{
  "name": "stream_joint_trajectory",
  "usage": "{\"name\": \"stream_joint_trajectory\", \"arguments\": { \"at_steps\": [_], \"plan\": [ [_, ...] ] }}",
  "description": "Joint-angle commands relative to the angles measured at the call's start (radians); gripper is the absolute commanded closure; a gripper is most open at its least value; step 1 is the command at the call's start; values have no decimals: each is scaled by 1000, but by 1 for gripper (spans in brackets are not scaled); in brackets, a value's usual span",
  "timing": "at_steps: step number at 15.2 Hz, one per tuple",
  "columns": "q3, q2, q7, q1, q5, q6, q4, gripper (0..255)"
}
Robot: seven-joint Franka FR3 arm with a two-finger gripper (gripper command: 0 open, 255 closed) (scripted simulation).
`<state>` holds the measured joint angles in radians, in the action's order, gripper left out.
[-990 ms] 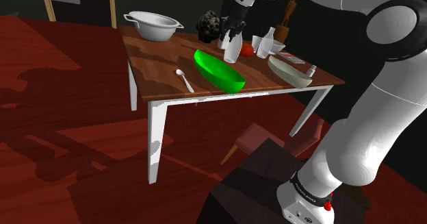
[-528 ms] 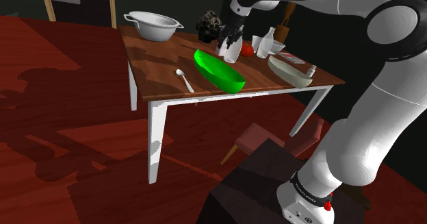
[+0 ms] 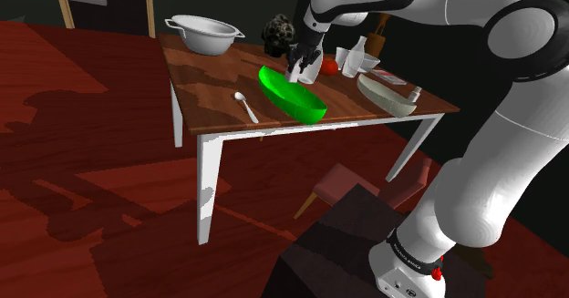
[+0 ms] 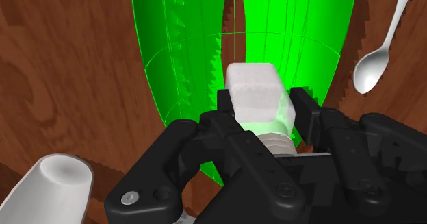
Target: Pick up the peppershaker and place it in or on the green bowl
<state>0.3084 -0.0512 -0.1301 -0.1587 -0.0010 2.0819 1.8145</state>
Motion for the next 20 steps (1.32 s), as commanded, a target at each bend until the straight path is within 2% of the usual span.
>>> {"name": "stream_joint_trajectory", "arguments": {
  "at_steps": [1,5,6,11,15,20],
  "plan": [
    [0,0,0,0,0,2,2,255],
    [0,0,0,0,0,2,2,255],
    [0,0,0,0,0,2,2,0],
    [0,0,0,0,0,2,2,0],
    [-3,40,-9,-4,-14,-114,-76,0],
    [-3,40,-9,-4,-14,-114,-76,0]
  ]
}}
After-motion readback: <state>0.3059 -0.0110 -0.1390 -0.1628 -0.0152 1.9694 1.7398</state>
